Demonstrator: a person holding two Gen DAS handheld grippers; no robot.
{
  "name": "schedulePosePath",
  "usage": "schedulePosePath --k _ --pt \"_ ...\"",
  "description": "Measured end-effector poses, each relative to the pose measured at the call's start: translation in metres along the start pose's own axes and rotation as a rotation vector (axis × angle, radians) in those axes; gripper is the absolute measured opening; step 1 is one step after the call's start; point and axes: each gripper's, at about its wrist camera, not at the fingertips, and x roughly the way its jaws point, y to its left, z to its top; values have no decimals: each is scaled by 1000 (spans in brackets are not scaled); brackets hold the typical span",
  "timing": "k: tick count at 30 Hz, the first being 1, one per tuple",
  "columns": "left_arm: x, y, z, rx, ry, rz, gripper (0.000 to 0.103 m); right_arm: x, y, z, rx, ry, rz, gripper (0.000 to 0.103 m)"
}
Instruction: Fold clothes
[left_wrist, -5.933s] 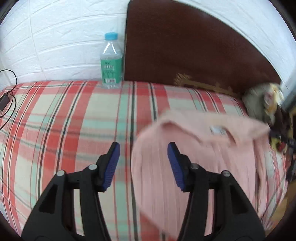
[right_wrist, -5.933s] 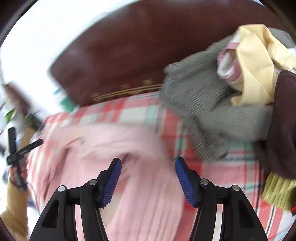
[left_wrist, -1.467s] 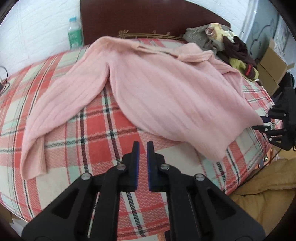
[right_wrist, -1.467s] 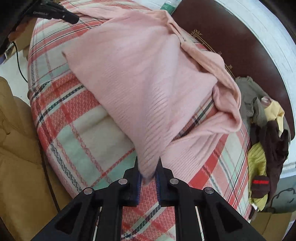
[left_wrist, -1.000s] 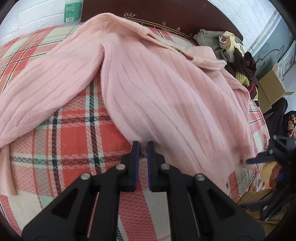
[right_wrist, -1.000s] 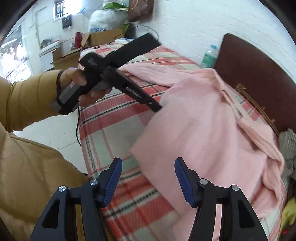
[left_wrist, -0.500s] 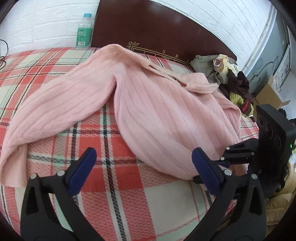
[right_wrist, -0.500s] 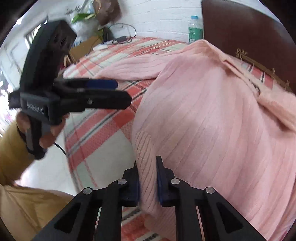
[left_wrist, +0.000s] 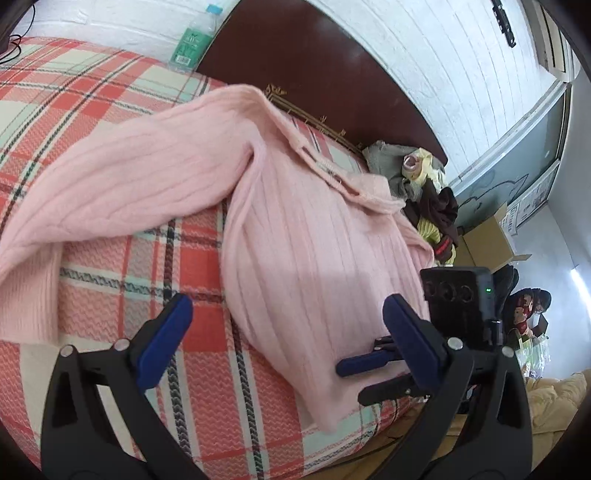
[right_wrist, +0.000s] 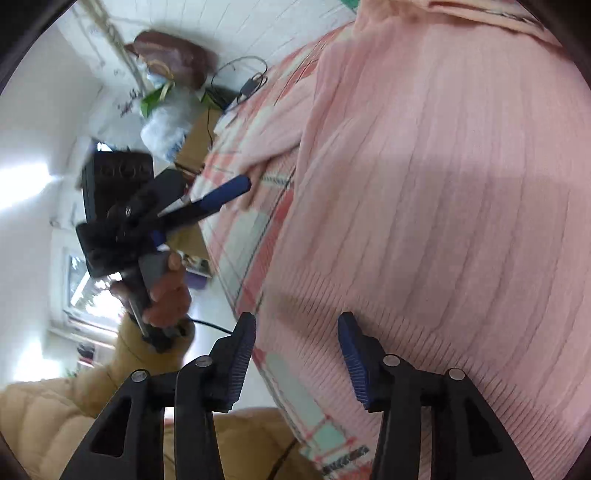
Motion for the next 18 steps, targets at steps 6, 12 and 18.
schedulePosePath --k 6,12,18 --pt "39 -6 -10 25 100 -16 103 -36 30 -14 -182 -60 -144 57" --pt "63 -23 -8 80 160 -45 24 -76 18 -36 -113 -149 -179 61" --pt "35 -22 -2 48 200 66 15 -107 0 -50 -33 -263 -219 61"
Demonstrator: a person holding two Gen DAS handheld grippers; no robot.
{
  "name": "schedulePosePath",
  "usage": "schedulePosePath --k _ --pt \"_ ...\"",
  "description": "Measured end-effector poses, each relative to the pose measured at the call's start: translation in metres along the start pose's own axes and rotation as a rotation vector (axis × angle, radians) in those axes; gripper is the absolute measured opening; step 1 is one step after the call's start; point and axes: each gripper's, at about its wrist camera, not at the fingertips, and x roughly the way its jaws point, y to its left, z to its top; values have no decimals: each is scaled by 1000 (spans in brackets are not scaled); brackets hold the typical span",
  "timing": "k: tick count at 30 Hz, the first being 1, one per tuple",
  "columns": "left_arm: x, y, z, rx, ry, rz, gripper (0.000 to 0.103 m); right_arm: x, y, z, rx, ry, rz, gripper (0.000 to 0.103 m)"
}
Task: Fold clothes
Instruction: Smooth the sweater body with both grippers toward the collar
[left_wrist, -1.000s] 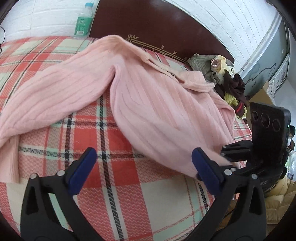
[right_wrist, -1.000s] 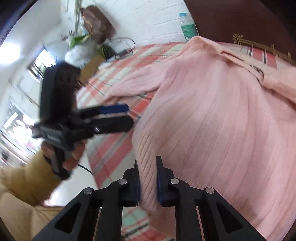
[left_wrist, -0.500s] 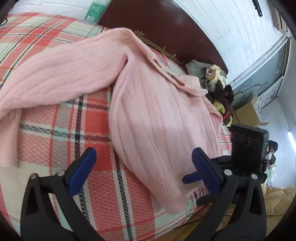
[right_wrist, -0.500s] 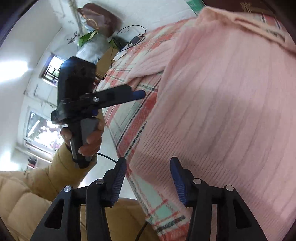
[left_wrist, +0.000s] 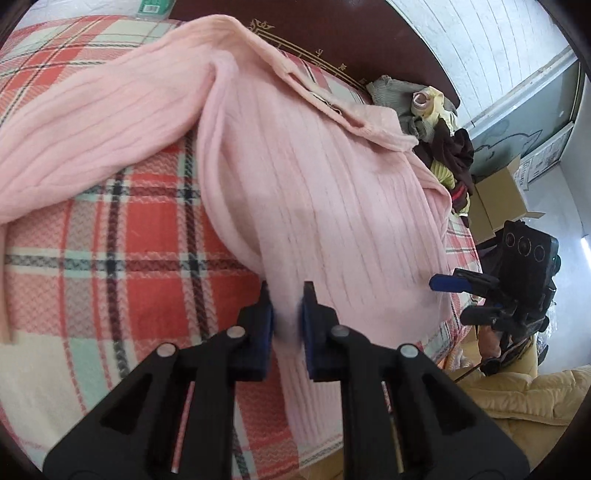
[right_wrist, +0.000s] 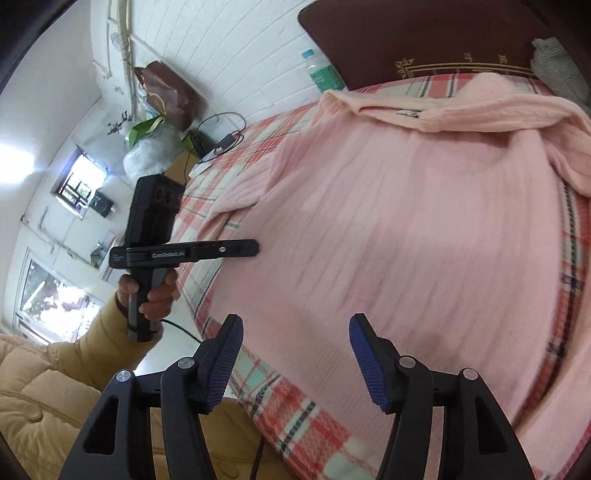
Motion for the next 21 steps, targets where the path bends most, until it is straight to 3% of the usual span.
schedulePosePath --k 2,5,7,9,11,15,21 --pt "-15 -5 3 -9 40 90 14 -13 -11 1 16 -24 -34 61" --pt "-34 -13 6 36 19 331 20 -32 -24 -2 25 -55 -106 61" --pt "-40 -13 5 46 7 466 47 -52 -42 -8 39 -77 -162 62" --pt "-41 -15 1 53 -22 437 48 -65 -53 -11 65 -104 -191 62" --pt "-39 -25 -4 85 -51 320 49 -79 -63 -13 82 -133 -230 62" --pt "-18 -57 -1 189 -63 247 57 -106 -75 -2 37 -177 -368 62" --pt "32 -86 64 227 -48 183 57 -93 -58 53 -274 -139 -601 63"
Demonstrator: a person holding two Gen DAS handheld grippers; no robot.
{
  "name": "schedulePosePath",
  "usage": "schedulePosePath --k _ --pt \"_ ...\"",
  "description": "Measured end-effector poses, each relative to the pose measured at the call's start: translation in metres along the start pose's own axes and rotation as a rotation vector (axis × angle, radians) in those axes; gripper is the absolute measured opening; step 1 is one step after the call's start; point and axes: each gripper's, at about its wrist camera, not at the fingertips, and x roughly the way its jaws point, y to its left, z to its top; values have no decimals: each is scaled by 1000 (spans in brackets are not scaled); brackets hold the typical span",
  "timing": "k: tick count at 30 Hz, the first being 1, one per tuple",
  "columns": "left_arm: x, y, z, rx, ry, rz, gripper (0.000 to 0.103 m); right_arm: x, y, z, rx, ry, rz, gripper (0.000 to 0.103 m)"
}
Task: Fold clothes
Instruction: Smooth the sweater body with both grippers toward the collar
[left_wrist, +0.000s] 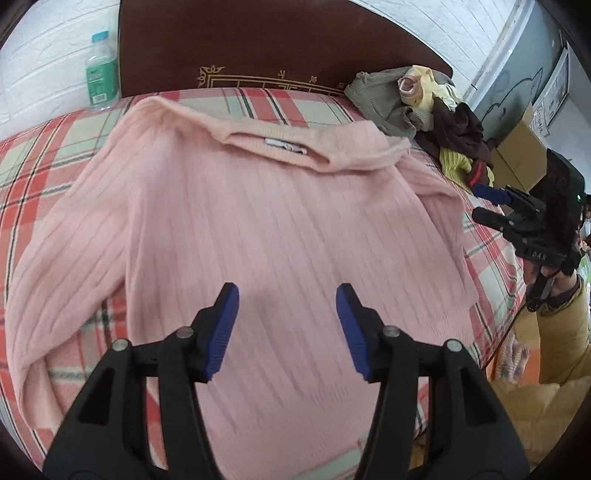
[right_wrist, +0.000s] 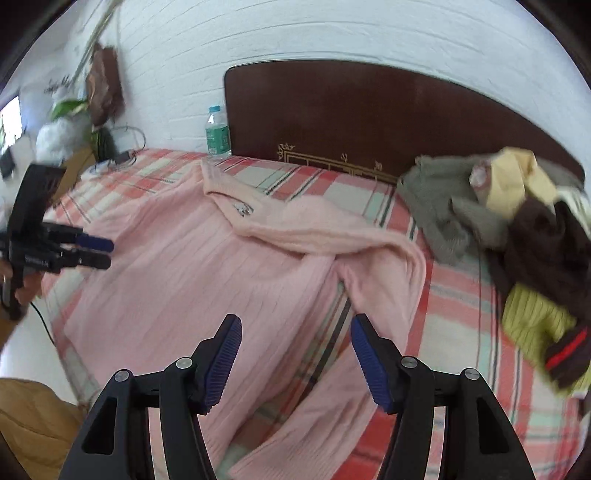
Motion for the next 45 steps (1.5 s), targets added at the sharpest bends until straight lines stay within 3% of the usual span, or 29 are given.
schedulePosePath --k 3,8,10,12,14,17,19,21,25,28,30,36,41,45 --pt "35 17 38 -58 35 4 57 30 12 27 -178 24 -76 64" --pt "90 54 87 -131 112 30 57 98 39 44 -510 100 -234 64" --pt "100 61 101 -149 116 -8 57 124 45 43 -631 149 -284 63" --pt "103 64 119 -163 95 -57 57 138 42 47 -680 168 -307 51" --pt "100 65 140 -165 53 -85 57 141 24 67 -599 166 -276 41" --pt "94 71 174 -199 -22 -147 57 141 -19 109 -367 105 -228 39" --pt "93 81 191 -255 -73 -168 58 143 -55 134 -175 65 -240 39" --pt "97 92 200 -322 -103 -146 59 152 -86 149 -18 76 -215 43" --pt "103 103 187 -370 -98 -88 61 161 -110 146 67 103 -204 46" --pt "92 101 163 -337 -117 -83 61 128 -127 127 138 12 -180 54" --pt "83 94 144 -291 -118 -80 62 96 -140 108 199 -53 -135 67" --pt "64 27 81 -34 -60 -123 64 23 -143 11 304 7 34 78" --pt "60 -52 51 164 -23 -211 66 4 -114 -74 373 108 118 79" --pt "72 -102 40 237 18 -274 66 8 -82 -89 329 98 117 79"
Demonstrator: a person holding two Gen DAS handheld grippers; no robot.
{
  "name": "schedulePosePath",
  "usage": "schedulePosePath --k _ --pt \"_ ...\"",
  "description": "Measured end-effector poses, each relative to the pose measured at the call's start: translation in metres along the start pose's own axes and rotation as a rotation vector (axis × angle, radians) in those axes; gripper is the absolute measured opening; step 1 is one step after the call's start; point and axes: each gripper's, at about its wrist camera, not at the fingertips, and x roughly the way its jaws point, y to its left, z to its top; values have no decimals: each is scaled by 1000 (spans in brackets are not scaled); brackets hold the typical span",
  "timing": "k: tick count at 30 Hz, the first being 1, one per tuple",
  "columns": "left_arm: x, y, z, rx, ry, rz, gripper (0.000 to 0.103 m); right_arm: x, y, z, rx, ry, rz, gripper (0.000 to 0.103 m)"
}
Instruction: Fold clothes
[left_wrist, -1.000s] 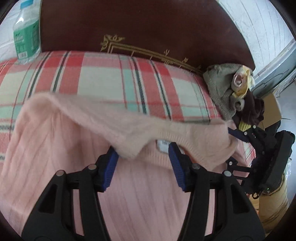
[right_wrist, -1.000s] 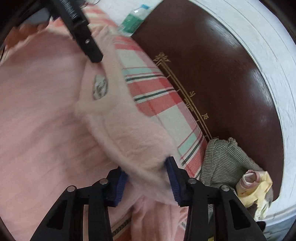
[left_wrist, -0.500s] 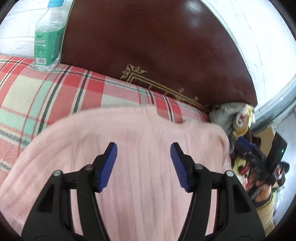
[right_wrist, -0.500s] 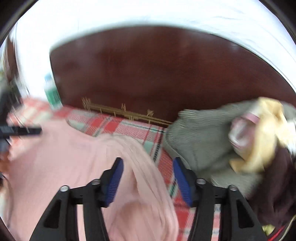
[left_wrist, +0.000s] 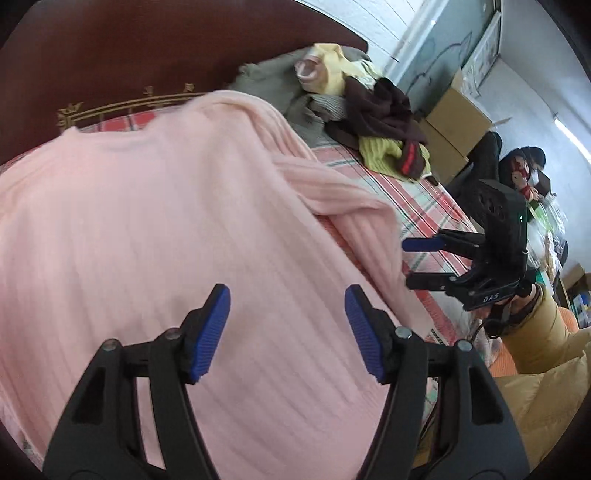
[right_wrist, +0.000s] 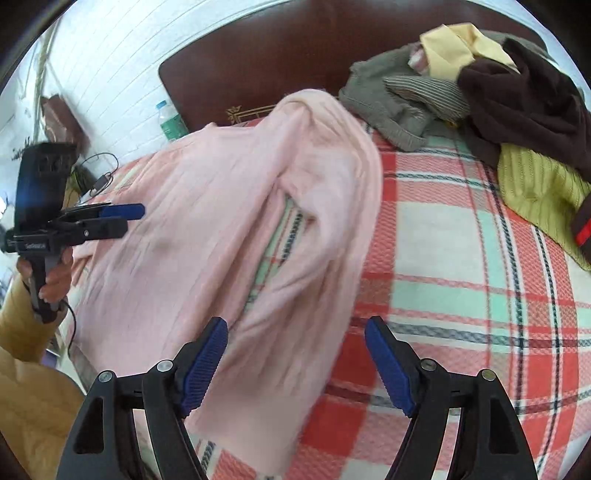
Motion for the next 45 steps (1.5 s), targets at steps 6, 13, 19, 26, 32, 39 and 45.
schedulePosePath --k 6,13,19,26,32,39,45 --pt "30 -32 -6 0 63 -4 66 36 25 4 -90 41 -97 14" --pt "18 -45 -19 15 82 0 66 -33 -22 26 -189 -35 -526 8" --pt "26 -61 -27 56 123 11 66 -24 -77 26 -189 76 -765 16" --pt "46 -72 -48 40 196 1 66 -65 -54 4 -1 -129 -549 56" --pt "43 -74 -43 -35 188 -15 66 -42 -1 -19 0 -75 11 62" --pt "62 -88 -44 -20 250 94 64 -7 12 -47 65 13 135 62" --pt "37 -53 -50 -182 194 -18 14 0 18 -50 92 1 248 62"
